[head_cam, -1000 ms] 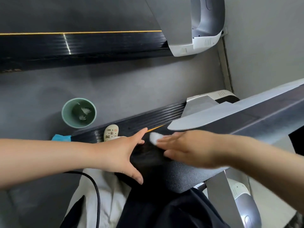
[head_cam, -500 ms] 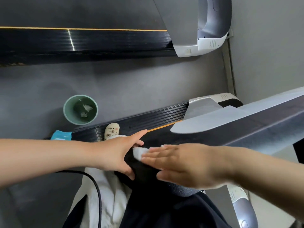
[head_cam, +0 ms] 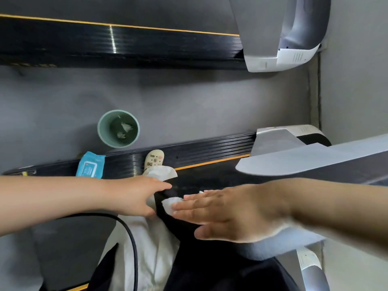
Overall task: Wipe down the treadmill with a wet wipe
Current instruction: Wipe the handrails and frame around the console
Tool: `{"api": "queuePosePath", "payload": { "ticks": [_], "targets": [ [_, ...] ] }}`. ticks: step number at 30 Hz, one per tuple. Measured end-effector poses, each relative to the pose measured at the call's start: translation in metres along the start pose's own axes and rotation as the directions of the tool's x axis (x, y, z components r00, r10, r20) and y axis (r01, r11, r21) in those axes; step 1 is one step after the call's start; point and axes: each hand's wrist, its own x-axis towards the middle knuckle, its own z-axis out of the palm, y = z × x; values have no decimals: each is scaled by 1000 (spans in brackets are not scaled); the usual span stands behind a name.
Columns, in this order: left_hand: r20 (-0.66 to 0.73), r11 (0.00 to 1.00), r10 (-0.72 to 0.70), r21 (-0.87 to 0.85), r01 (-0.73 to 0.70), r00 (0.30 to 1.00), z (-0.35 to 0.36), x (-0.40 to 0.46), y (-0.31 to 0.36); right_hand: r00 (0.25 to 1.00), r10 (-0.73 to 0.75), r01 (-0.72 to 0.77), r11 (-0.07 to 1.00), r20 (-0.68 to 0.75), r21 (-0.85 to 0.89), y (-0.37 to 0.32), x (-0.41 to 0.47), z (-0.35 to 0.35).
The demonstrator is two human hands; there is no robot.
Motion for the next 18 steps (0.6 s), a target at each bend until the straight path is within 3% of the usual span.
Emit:
{"api": "queuePosePath", "payload": {
  "ticks": [9,14,18],
  "targets": [
    [38,995,-97,-19,98,995,1,-4,-15,983,154,-155,988,103,3,22,108,-22],
    [87,996,-64,-62,69,994,-3,-13,-15,970,237,-235,971,-61,37,34,139,-25],
    [99,991,77,-119,-65,992,-8,-21,-8,963,239,-257,953,122,161,42,131,-25]
  ]
}}
